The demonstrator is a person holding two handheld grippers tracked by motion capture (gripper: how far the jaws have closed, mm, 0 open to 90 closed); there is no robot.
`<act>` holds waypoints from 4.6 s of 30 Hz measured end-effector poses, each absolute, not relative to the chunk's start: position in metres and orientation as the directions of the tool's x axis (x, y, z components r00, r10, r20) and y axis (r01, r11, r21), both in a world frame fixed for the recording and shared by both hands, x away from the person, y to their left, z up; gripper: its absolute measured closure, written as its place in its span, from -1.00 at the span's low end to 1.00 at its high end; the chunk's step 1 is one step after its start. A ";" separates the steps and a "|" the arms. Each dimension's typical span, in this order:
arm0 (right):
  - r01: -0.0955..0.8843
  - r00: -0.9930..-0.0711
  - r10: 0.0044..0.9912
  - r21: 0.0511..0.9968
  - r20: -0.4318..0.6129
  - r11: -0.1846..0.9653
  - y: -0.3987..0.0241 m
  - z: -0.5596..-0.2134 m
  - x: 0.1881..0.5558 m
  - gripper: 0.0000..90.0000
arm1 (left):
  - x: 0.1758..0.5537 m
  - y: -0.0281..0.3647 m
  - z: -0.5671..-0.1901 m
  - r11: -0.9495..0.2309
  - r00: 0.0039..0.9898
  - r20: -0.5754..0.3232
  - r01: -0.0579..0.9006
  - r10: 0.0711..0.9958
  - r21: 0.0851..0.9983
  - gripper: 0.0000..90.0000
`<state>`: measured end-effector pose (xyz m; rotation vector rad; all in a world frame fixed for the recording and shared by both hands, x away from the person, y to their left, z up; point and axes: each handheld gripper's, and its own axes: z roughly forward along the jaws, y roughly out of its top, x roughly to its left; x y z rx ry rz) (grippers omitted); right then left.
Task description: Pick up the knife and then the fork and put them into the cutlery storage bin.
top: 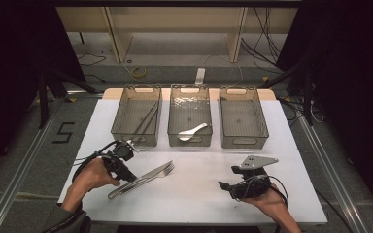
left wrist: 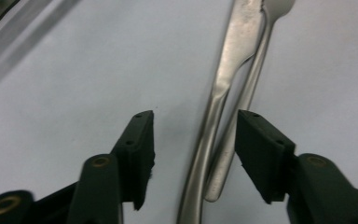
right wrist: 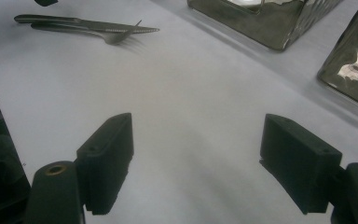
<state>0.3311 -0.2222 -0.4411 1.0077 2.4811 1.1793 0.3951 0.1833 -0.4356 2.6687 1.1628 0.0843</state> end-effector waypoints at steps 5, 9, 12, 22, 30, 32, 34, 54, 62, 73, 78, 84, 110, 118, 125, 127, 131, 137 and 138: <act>0.491 -0.743 0.663 0.749 0.093 0.445 -0.222 -0.441 0.331 -0.41 | 0.396 0.182 -0.443 -0.667 0.686 -0.027 0.716 0.727 0.208 -0.08; 0.491 -0.743 0.663 0.749 0.094 0.444 -0.222 -0.441 0.331 -0.41 | 0.396 0.181 -0.449 -0.680 0.696 -0.023 0.708 0.718 0.187 -0.11; 0.490 -0.744 0.662 0.749 0.093 0.446 -0.222 -0.441 0.331 -0.41 | 0.397 0.181 -0.453 -0.689 0.702 -0.025 0.704 0.711 0.175 -0.13; 0.493 -0.744 0.662 0.747 0.095 0.446 -0.222 -0.441 0.331 -0.41 | 0.395 0.180 -0.458 -0.720 0.732 -0.022 0.674 0.681 0.166 0.13; 0.494 -0.744 0.661 0.746 0.096 0.447 -0.221 -0.442 0.331 -0.41 | 0.394 0.178 -0.459 -0.750 0.764 -0.044 0.642 0.644 0.161 0.47; 0.494 -0.744 0.661 0.746 0.096 0.447 -0.221 -0.442 0.331 -0.41 | 0.394 0.177 -0.461 -0.753 0.766 -0.035 0.638 0.642 0.159 0.52; 0.494 -0.745 0.660 0.745 0.096 0.449 -0.221 -0.442 0.331 -0.41 | 0.394 0.176 -0.461 -0.762 0.773 -0.027 0.631 0.634 0.147 0.54; 0.492 -0.747 0.658 0.742 0.092 0.455 -0.221 -0.442 0.331 -0.41 | 0.395 0.182 -0.462 -0.758 0.778 -0.056 0.624 0.626 0.188 0.76; 0.493 -0.746 0.659 0.742 0.092 0.454 -0.221 -0.442 0.331 -0.41 | 0.398 0.187 -0.461 -0.740 0.766 -0.086 0.639 0.637 0.209 0.76; 0.493 -0.747 0.659 0.743 0.095 0.452 -0.220 -0.442 0.331 -0.41 | 0.397 0.185 -0.448 -0.726 0.762 -0.116 0.643 0.637 0.244 0.76; 0.487 -0.754 0.648 0.750 0.103 0.448 -0.217 -0.441 0.330 -0.41 | 0.394 0.178 -0.442 -0.728 0.771 -0.164 0.635 0.615 0.259 0.76; 0.437 -0.794 0.602 0.771 0.088 0.464 -0.201 -0.435 0.325 -0.41 | 0.389 0.162 -0.435 -0.743 0.793 -0.202 0.609 0.574 0.277 0.76; 0.146 -0.917 0.368 0.729 -0.154 0.669 -0.119 -0.436 0.306 -0.40 | 0.379 0.074 -0.433 -0.877 0.896 -0.250 0.422 0.367 0.227 0.76; 0.055 -0.919 0.294 0.657 -0.261 0.752 -0.107 -0.446 0.304 -0.35 | 0.376 0.057 -0.431 -0.894 0.908 -0.255 0.391 0.334 0.221 0.76; -0.012 -0.913 0.236 0.599 -0.334 0.801 -0.102 -0.452 0.303 -0.14 | 0.369 0.048 -0.425 -0.903 0.915 -0.258 0.369 0.311 0.219 0.76; -0.027 -0.911 0.225 0.595 -0.346 0.804 -0.101 -0.454 0.301 -0.07 | 0.367 0.047 -0.423 -0.908 0.919 -0.253 0.358 0.301 0.217 0.76; -0.072 -0.906 0.180 0.556 -0.384 0.828 -0.098 -0.456 0.299 0.08 | 0.366 0.045 -0.423 -0.915 0.924 -0.249 0.344 0.290 0.212 0.76; -0.127 -0.888 0.138 0.522 -0.439 0.843 -0.094 -0.459 0.295 0.32 | 0.365 0.044 -0.423 -0.917 0.923 -0.257 0.343 0.287 0.205 0.76; -0.125 -0.888 0.136 0.516 -0.439 0.847 -0.093 -0.460 0.294 0.34 | 0.364 0.044 -0.424 -0.914 0.921 -0.260 0.348 0.291 0.207 0.76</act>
